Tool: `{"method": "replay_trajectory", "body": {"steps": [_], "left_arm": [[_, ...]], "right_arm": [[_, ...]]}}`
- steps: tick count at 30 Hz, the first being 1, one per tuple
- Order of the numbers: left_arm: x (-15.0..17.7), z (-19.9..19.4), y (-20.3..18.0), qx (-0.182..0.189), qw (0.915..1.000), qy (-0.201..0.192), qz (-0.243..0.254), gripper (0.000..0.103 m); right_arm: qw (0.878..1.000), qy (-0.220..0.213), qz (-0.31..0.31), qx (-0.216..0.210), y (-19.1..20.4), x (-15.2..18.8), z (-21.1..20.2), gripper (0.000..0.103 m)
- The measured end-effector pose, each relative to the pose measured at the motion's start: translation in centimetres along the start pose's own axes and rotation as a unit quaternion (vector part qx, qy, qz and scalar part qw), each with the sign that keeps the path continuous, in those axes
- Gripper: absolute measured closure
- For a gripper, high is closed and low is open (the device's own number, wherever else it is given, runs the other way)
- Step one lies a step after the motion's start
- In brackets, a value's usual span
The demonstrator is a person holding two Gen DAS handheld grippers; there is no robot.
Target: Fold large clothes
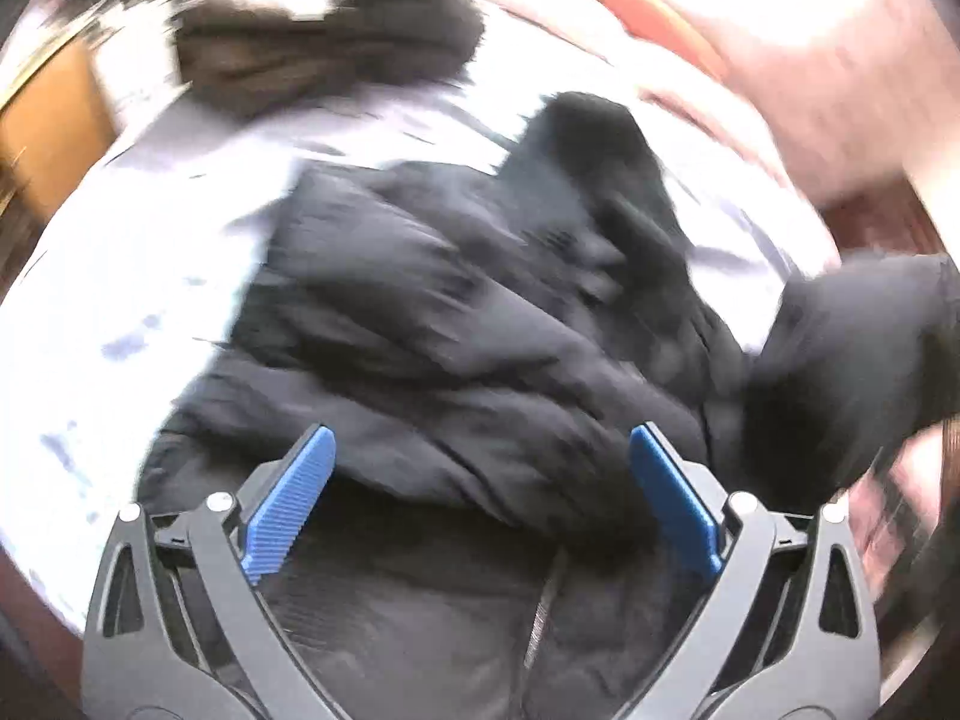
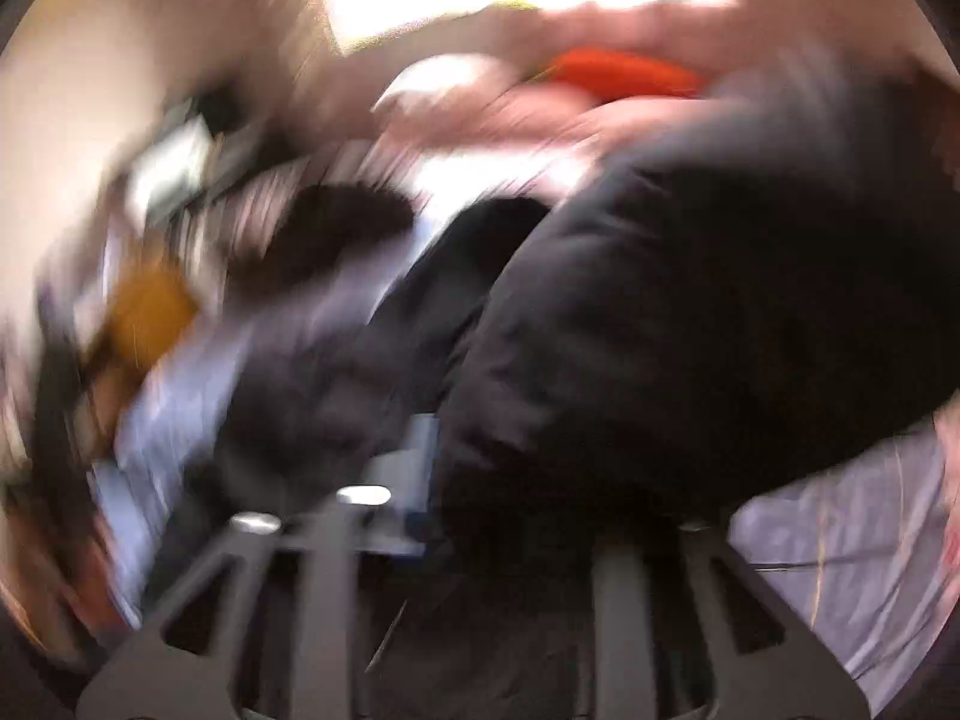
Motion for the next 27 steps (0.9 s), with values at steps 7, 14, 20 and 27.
{"method": "replay_trajectory", "body": {"steps": [7,14,20,27], "left_arm": [[-1.8,1.6,8.2,-0.042,0.9932,0.01,-0.108,0.003],[-2.2,0.1,4.4,-0.057,0.9971,-0.048,-0.018,0.006],[1.5,3.7,-5.2,-0.051,0.9823,-0.026,0.178,0.053],[2.2,11.4,-5.3,-0.105,0.9684,0.04,0.222,0.032]], "right_arm": [[0.983,0.119,-0.131,0.05,7.4,7.3,9.5,0.018],[0.997,0.046,0.022,-0.054,2.0,3.9,3.4,0.017],[0.984,0.014,0.175,-0.017,-6.3,4.5,1.5,0.025],[0.964,0.1,0.24,0.052,-10.9,9.1,7.5,0.029]]}}
Point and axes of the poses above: each gripper's, at about its wrist camera, not at the fingertips, and z roughly the way its jaws point, y to its left, x to its underside, the point moved 5 cm from there along z, roughly the way its jaws point, and after that the axes turned 7 degrees about -x, right-handed, at the moved point
